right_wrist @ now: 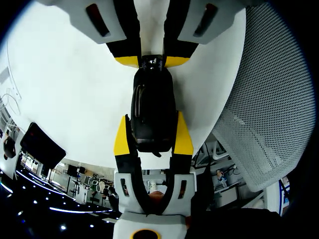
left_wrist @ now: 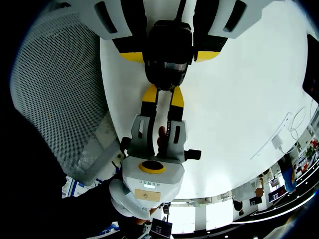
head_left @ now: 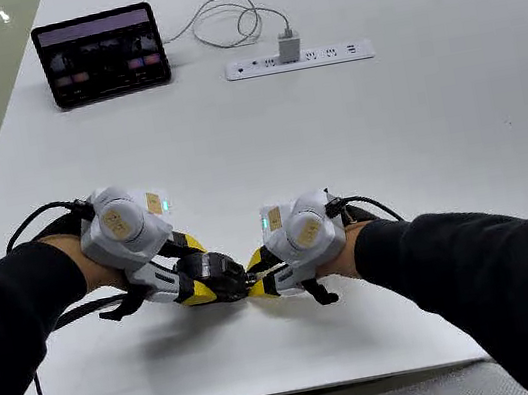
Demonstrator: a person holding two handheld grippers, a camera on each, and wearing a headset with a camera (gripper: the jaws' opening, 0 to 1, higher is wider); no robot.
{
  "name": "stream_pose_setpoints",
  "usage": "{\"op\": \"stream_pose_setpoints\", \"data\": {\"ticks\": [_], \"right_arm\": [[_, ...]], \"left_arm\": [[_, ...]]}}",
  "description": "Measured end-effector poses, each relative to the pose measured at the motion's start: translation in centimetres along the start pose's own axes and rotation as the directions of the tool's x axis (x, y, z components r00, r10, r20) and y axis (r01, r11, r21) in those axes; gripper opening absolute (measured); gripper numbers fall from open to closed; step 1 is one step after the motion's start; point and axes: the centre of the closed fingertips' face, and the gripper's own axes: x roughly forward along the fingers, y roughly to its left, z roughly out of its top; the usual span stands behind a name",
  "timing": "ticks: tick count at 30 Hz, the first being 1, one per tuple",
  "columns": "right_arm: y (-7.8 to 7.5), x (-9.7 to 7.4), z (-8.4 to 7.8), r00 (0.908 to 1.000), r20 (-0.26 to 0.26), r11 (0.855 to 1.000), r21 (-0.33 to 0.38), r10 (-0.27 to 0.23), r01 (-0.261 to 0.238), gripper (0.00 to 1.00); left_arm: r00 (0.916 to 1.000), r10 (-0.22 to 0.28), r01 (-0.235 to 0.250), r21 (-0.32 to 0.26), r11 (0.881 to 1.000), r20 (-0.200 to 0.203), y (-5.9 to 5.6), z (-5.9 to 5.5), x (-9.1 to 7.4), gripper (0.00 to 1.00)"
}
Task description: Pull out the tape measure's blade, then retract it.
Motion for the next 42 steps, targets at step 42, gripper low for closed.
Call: {"op": "stream_pose_setpoints", "data": {"ticks": [42], "right_arm": [[-0.04, -0.88, -0.88, 0.9996, -0.019, 1.0, 0.01, 0.021, -0.021, 0.1]], "left_arm": [[0.9998, 0.018, -0.018, -0.002, 1.0, 0.0, -0.11, -0.09, -0.12, 0.31]]}}
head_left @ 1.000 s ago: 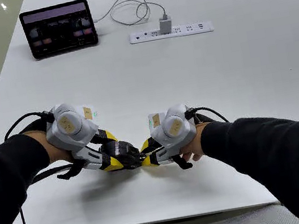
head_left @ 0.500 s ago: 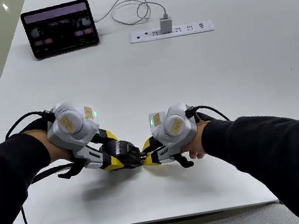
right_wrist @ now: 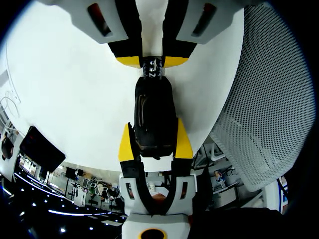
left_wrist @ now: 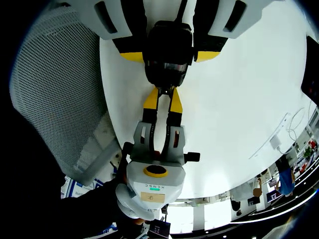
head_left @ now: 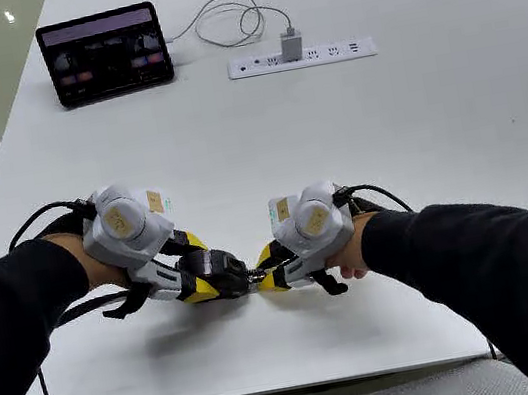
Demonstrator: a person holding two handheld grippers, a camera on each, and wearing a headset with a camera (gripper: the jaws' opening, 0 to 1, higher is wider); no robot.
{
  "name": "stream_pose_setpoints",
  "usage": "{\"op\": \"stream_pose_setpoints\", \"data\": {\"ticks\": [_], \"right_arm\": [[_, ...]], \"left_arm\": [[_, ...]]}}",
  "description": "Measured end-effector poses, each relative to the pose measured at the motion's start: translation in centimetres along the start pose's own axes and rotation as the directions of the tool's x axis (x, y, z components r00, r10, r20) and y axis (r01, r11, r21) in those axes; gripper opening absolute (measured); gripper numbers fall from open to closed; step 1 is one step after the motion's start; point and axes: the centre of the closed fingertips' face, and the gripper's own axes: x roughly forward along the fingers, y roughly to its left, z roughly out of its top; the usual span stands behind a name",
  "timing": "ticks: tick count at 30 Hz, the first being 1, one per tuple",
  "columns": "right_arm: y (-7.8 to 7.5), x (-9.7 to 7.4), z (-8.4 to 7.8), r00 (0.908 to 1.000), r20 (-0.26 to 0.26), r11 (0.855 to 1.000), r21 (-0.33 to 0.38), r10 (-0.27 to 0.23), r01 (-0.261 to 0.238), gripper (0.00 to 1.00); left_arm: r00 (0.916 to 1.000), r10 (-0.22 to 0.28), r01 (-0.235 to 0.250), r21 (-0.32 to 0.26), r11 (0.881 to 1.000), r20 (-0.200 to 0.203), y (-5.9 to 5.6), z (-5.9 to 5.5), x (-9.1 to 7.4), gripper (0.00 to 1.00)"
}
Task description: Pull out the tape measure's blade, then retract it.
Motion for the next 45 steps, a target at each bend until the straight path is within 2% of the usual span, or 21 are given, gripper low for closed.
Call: {"op": "stream_pose_setpoints", "data": {"ticks": [45], "right_arm": [[-0.2, -1.7, -1.8, 0.9996, -0.025, 0.999, 0.031, -0.013, 0.014, 0.1]], "left_arm": [[0.9999, 0.013, -0.013, -0.007, 1.0, -0.003, 0.0, 0.1, 0.0, 0.31]]}}
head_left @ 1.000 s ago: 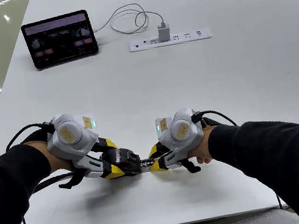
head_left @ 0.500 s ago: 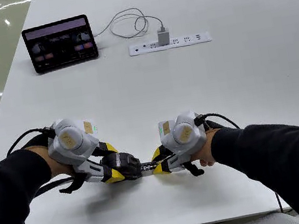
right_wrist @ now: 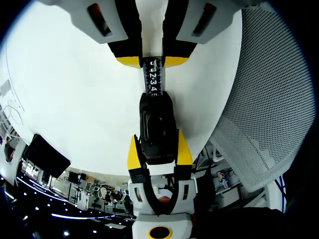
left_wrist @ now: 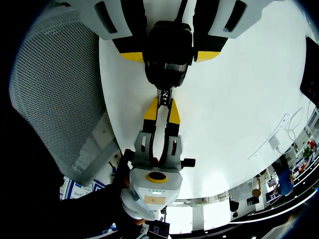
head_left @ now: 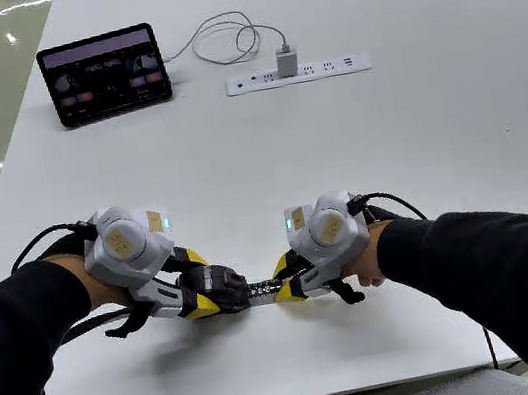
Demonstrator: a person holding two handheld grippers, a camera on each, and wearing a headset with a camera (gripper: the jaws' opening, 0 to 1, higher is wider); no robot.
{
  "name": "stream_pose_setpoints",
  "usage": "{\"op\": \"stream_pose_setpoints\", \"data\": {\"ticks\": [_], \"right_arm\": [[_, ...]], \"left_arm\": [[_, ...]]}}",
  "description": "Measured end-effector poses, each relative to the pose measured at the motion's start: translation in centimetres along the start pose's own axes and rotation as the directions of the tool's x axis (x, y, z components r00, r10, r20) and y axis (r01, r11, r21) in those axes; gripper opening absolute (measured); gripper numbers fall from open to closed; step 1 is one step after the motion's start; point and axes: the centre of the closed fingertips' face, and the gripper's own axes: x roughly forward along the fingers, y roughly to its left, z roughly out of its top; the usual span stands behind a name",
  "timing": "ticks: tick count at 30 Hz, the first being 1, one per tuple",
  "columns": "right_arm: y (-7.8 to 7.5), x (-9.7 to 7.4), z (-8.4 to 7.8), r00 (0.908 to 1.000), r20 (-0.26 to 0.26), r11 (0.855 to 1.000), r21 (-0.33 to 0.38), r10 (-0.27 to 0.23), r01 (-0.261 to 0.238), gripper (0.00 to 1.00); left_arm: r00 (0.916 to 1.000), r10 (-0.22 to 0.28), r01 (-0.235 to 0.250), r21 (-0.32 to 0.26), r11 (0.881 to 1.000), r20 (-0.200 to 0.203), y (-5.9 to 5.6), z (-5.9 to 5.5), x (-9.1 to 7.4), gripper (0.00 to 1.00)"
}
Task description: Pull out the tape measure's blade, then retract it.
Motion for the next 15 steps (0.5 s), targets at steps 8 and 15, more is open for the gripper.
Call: {"op": "stream_pose_setpoints", "data": {"ticks": [8, 15], "right_arm": [[0.02, -0.21, -0.27, 1.0, -0.005, 1.0, 0.007, 0.002, -0.002, 0.1], [0.08, -0.45, -0.51, 1.0, -0.006, 1.0, 0.021, -0.001, 0.001, 0.1]], "left_arm": [[1.0, 0.0, 0.0, 0.002, 1.0, -0.001, -0.05, 0.0, -0.04, 0.31], [1.0, 0.002, -0.002, 0.001, 1.0, 0.001, -0.11, 0.03, -0.06, 0.31]]}}
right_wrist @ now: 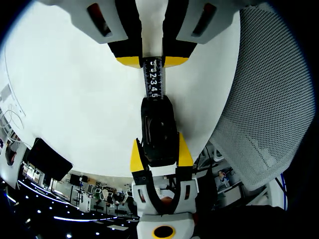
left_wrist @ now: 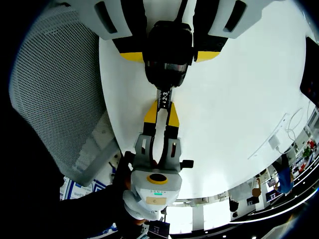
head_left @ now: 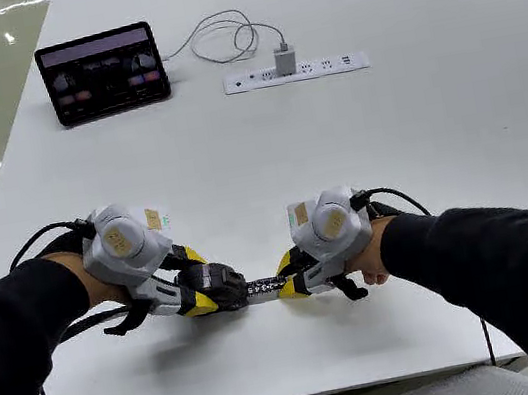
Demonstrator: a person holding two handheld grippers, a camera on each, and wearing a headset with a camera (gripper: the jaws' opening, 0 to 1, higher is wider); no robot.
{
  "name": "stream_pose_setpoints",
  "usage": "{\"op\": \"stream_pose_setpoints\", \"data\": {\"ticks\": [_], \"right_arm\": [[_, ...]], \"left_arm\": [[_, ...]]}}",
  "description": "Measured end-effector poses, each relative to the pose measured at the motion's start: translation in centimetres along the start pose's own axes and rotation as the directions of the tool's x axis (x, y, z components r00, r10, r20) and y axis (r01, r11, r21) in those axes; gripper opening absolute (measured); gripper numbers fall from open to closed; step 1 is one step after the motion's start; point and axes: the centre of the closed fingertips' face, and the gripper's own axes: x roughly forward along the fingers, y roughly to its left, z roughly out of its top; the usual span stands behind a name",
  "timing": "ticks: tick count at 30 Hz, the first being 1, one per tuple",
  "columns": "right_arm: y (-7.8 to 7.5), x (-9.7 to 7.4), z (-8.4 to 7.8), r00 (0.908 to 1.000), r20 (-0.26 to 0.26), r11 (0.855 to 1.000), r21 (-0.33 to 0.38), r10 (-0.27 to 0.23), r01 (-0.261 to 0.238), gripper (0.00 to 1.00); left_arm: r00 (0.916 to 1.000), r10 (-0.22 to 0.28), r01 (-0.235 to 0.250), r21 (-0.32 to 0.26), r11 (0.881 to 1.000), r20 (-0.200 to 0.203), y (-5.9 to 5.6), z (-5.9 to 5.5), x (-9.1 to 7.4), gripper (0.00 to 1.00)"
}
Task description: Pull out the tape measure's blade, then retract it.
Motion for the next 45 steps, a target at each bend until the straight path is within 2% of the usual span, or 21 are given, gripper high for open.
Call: {"op": "stream_pose_setpoints", "data": {"ticks": [45], "right_arm": [[-0.4, -2.1, -2.1, 0.9999, -0.015, 1.0, 0.004, -0.006, 0.006, 0.09]], "left_arm": [[0.9999, 0.011, -0.011, 0.003, 1.0, 0.002, 0.0, 0.0, 0.0, 0.31]]}}
